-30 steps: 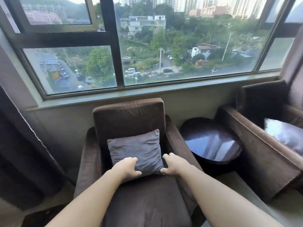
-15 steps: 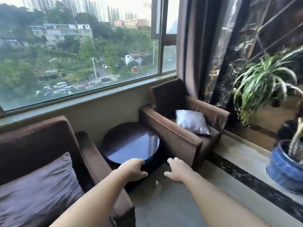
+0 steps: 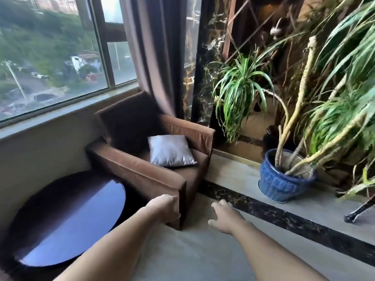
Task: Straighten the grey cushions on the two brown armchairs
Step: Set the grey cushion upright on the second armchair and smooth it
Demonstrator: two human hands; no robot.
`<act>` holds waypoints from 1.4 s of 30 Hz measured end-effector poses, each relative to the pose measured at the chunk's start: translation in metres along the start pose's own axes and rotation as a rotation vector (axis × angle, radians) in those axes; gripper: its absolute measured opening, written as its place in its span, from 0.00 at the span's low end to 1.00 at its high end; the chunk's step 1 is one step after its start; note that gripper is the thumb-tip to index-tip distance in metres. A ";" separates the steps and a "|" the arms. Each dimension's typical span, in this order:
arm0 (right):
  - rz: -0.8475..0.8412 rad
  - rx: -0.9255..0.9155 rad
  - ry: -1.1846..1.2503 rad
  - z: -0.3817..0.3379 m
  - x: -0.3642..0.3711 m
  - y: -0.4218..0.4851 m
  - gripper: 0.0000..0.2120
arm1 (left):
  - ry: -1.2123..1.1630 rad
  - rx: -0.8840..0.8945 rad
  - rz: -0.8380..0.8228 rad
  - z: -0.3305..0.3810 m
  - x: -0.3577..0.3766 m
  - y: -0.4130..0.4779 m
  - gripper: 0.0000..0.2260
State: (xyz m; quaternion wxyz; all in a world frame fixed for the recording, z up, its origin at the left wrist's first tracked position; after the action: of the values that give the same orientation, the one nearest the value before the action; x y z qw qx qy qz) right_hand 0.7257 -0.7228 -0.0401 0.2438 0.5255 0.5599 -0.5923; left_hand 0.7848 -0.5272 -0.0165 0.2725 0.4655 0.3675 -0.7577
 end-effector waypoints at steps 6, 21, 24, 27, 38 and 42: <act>-0.012 0.193 0.276 0.031 -0.042 0.103 0.31 | 0.085 0.100 -0.067 -0.015 -0.044 0.135 0.16; -0.138 0.147 0.193 0.111 -0.126 0.376 0.27 | 0.054 0.093 -0.142 -0.005 -0.082 0.429 0.24; -0.167 0.106 0.122 0.125 -0.153 0.435 0.27 | 0.031 0.044 -0.119 -0.003 -0.100 0.477 0.20; -0.229 0.038 0.055 0.122 -0.173 0.489 0.29 | -0.015 -0.034 -0.110 -0.015 -0.113 0.511 0.19; -0.328 -0.237 -0.136 -0.004 -0.187 0.647 0.29 | -0.198 -0.335 -0.085 -0.130 -0.132 0.575 0.16; -0.386 -0.264 -0.180 -0.044 -0.184 0.695 0.31 | -0.281 -0.425 -0.108 -0.189 -0.133 0.598 0.19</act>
State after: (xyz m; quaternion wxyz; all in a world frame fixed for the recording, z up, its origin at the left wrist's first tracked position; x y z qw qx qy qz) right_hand 1.4113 -0.9143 -0.1505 0.2415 0.3178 0.6985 -0.5940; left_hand 1.3876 -0.7122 -0.1340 0.3717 0.2678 0.5014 -0.7340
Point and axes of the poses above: each hand's wrist, its own y-axis towards the middle knuckle, its own x-axis out of the palm, z = x × y, the point moved 9 cm from there along y, towards the middle knuckle, and after that the axes turned 9 degrees about x, right-handed, at the moved point
